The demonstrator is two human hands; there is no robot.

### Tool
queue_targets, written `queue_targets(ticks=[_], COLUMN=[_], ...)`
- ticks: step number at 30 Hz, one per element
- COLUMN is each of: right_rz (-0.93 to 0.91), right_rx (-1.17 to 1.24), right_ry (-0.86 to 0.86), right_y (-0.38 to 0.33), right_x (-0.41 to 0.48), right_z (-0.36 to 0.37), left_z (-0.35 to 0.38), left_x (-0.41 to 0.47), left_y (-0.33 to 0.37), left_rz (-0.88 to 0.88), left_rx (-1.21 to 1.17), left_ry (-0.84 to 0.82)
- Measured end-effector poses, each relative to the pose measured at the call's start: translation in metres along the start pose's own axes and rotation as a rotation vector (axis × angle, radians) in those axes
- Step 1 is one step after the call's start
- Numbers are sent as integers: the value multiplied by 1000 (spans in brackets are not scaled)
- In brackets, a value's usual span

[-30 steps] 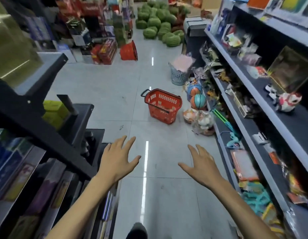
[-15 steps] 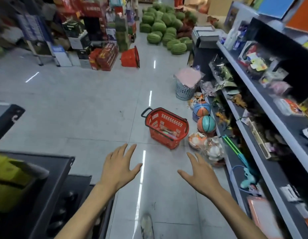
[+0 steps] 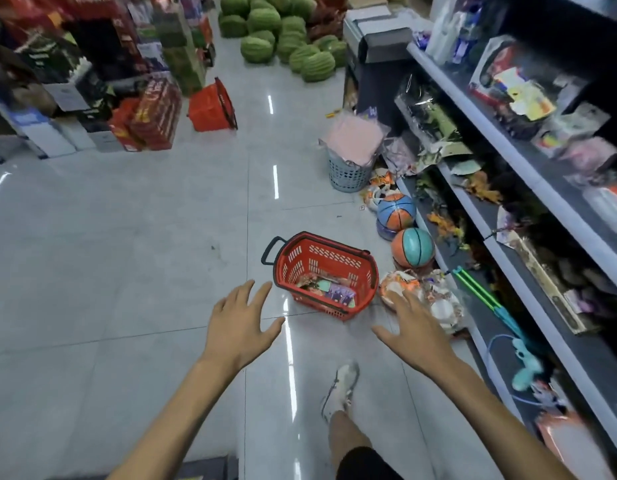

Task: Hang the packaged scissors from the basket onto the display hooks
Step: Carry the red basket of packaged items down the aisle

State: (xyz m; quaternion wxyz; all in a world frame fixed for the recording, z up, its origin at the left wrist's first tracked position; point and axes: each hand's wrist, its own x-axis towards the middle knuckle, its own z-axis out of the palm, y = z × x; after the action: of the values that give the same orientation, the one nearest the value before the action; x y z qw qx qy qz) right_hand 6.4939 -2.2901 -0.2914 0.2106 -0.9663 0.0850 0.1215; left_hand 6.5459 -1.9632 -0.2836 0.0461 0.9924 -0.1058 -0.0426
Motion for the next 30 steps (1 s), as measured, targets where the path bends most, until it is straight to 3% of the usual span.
queue_targets(ticks=[8, 15, 23, 30], right_rz=[81, 220, 453, 715], right_rx=[46, 39, 7, 145], right_ry=[-32, -97, -169, -274], right_y=[27, 55, 77, 123], right_x=[166, 273, 369, 447], right_z=[9, 62, 159, 278], left_z=[46, 114, 251, 393], left_x=[192, 327, 444, 519], left_y=[-19, -27, -73, -111], left_rz=[50, 54, 81, 83], left_rx=[82, 53, 99, 125], left_ry=[-179, -360, -489, -555])
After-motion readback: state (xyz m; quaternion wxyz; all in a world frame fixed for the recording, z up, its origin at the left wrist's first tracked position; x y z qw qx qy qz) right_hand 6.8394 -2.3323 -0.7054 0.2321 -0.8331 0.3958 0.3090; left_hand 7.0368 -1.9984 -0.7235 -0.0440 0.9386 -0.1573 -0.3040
